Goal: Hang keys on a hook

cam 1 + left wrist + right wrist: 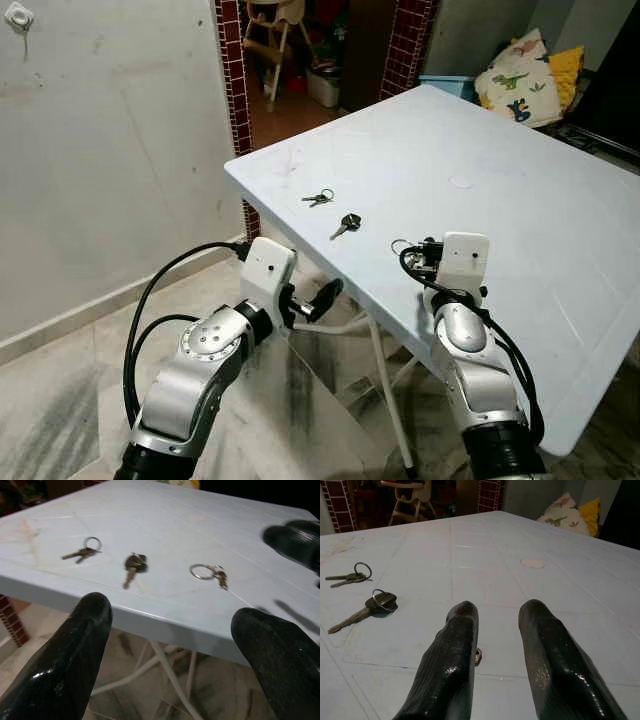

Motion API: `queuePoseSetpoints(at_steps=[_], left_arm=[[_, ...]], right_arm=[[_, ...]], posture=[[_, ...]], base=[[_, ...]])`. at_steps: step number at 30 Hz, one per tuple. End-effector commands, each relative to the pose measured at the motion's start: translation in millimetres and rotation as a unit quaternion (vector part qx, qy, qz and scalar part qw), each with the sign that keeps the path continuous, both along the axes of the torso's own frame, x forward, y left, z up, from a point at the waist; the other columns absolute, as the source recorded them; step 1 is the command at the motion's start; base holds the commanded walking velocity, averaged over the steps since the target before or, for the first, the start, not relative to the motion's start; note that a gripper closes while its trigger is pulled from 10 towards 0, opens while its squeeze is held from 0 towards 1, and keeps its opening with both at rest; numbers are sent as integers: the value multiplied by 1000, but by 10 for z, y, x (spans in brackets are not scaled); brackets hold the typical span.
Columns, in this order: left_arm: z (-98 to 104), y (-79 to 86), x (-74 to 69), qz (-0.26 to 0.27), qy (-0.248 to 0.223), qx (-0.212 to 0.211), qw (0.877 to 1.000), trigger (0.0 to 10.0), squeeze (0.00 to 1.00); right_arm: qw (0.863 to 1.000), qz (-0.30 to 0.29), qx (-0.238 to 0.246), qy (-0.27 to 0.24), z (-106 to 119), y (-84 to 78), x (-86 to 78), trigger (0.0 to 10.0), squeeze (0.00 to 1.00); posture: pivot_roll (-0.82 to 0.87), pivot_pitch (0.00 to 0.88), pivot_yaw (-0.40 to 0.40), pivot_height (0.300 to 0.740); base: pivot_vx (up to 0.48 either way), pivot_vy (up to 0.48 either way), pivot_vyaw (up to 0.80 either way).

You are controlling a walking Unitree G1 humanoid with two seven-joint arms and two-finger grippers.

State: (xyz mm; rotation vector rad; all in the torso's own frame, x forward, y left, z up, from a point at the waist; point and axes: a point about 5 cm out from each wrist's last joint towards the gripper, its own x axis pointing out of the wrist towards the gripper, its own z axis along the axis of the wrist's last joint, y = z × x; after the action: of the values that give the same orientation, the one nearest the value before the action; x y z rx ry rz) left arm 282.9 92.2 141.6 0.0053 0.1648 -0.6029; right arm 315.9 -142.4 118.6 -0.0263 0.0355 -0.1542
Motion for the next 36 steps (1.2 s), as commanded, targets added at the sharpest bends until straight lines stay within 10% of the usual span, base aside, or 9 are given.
queuePoseSetpoints(at_steps=[1,9,12,36], left_arm=[[29,12,41,9,-5,-3,1000,10000,0],[17,141,121,59,11,-20,998,10000,0],[12,159,132,67,12,-22,997,10000,0],[0,115,126,51,18,-38,998,10000,0]], right_arm=[[1000,-11,4,0,36,-53,-15,10000,1000],[1000,-12,5,10,54,-94,-45,10000,945],[1000,-11,6,11,68,-93,-42,10000,51],[999,4,-45,-21,194,-256,-308,10000,0]], posture=[[119,0,-16,740],[114,0,-21,740],[115,0,-23,740],[92,0,-20,740]], base=[[0,0,0],[0,0,0],[0,0,0],[158,0,0]])
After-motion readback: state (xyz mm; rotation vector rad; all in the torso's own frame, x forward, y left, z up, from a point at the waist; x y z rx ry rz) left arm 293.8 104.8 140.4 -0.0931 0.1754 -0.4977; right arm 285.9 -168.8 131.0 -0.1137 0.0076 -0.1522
